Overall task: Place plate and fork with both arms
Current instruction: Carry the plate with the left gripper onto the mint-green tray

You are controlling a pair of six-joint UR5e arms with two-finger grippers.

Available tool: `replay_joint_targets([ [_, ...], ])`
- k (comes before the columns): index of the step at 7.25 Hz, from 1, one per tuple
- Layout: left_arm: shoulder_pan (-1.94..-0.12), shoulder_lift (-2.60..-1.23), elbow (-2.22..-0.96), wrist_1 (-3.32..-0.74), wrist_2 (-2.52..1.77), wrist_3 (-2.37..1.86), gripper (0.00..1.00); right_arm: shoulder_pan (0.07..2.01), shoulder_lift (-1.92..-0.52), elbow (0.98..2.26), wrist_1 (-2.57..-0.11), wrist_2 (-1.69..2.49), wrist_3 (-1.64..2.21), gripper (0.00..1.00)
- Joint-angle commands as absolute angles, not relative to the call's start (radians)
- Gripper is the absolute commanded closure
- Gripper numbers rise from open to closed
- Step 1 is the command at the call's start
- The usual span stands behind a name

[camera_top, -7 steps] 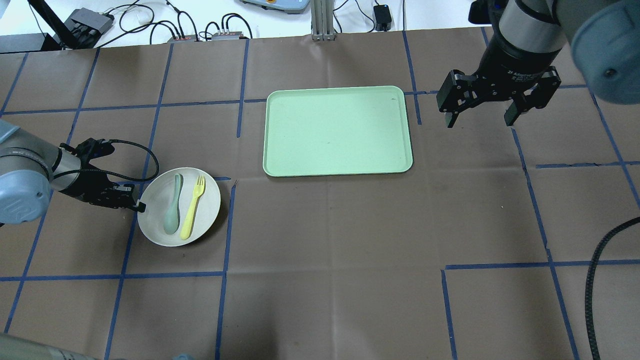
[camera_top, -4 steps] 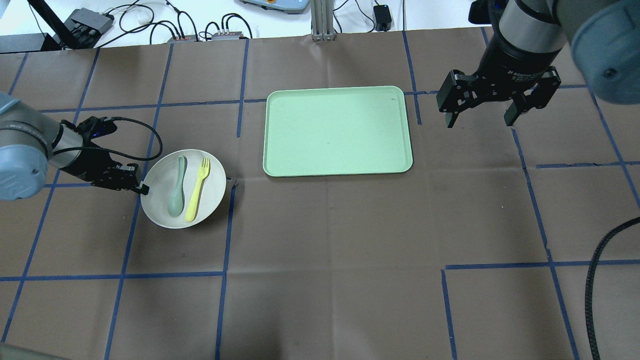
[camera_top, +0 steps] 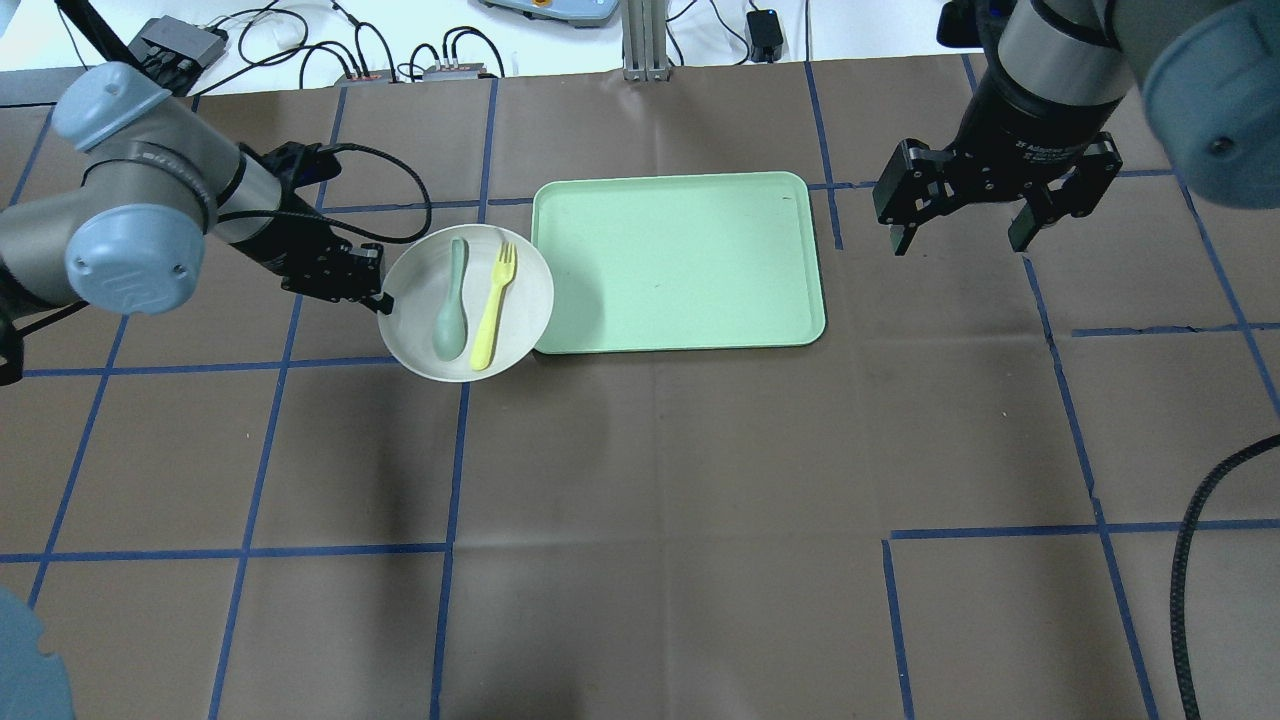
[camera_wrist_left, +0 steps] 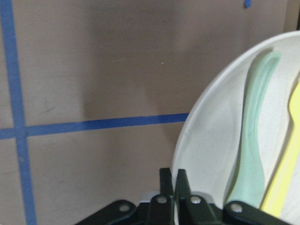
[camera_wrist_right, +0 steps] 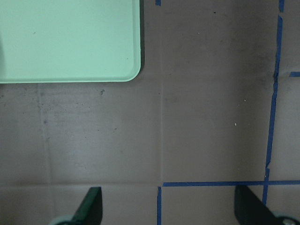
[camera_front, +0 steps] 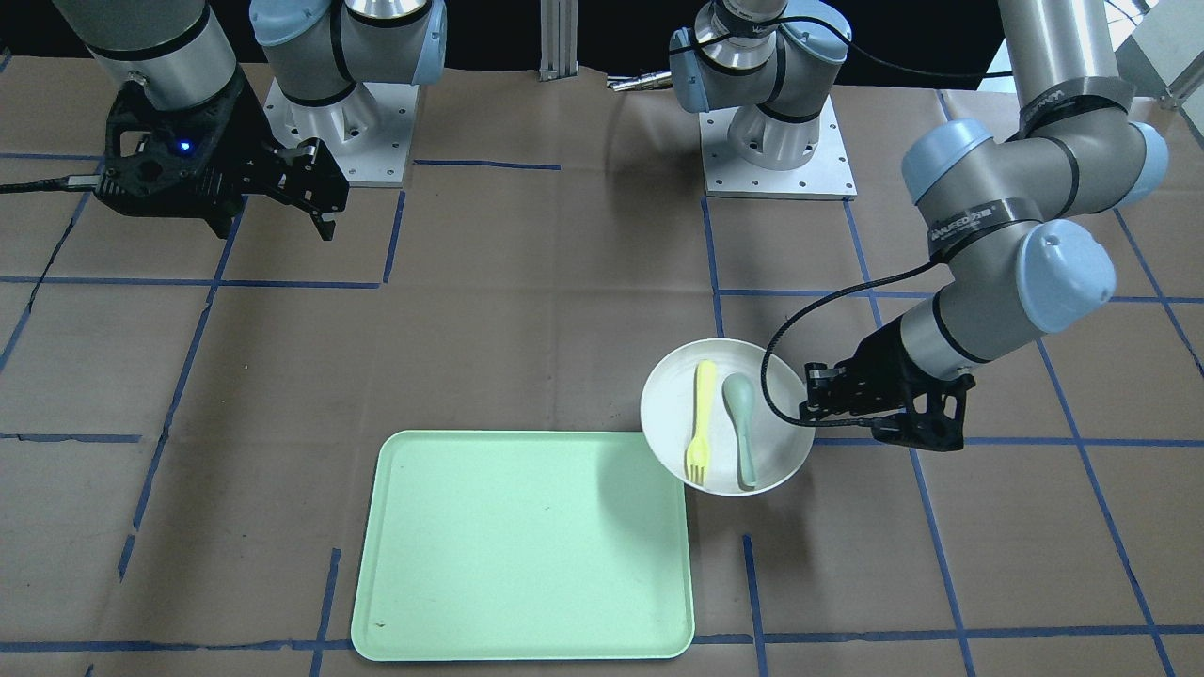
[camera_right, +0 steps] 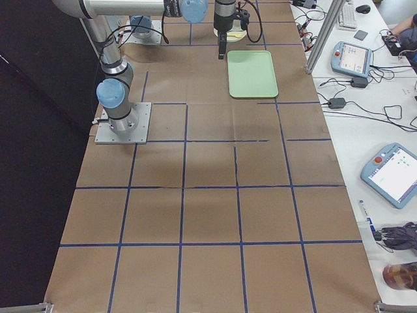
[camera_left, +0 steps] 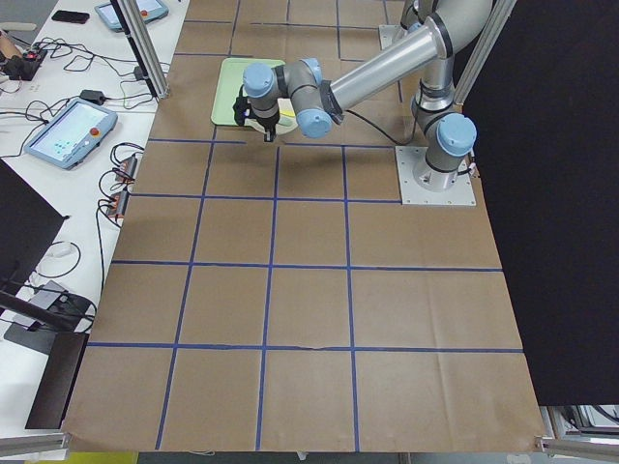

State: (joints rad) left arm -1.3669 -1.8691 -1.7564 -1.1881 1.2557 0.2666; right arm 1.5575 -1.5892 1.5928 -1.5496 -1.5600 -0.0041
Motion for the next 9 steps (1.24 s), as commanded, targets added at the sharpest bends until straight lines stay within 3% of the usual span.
replay_joint_targets([
  [1,-1.489,-1.994,-1.604,-1.18,1.19,0.13,1.0,1.557,-1.589,1.592,-1.551,-1.56,-0.003,0.0],
  [4,-1.578,-2.187,-1.409,-1.18,1.197,0.086,0.99,1.559,-1.589,1.594,-1.551,-1.56,-0.003,0.0],
  [9,-1.641,-2.35,-1.26,-1.177,1.2,0.081,0.96,1.559,-1.589,1.592,-1.551,-1.56,-0.003,0.0],
])
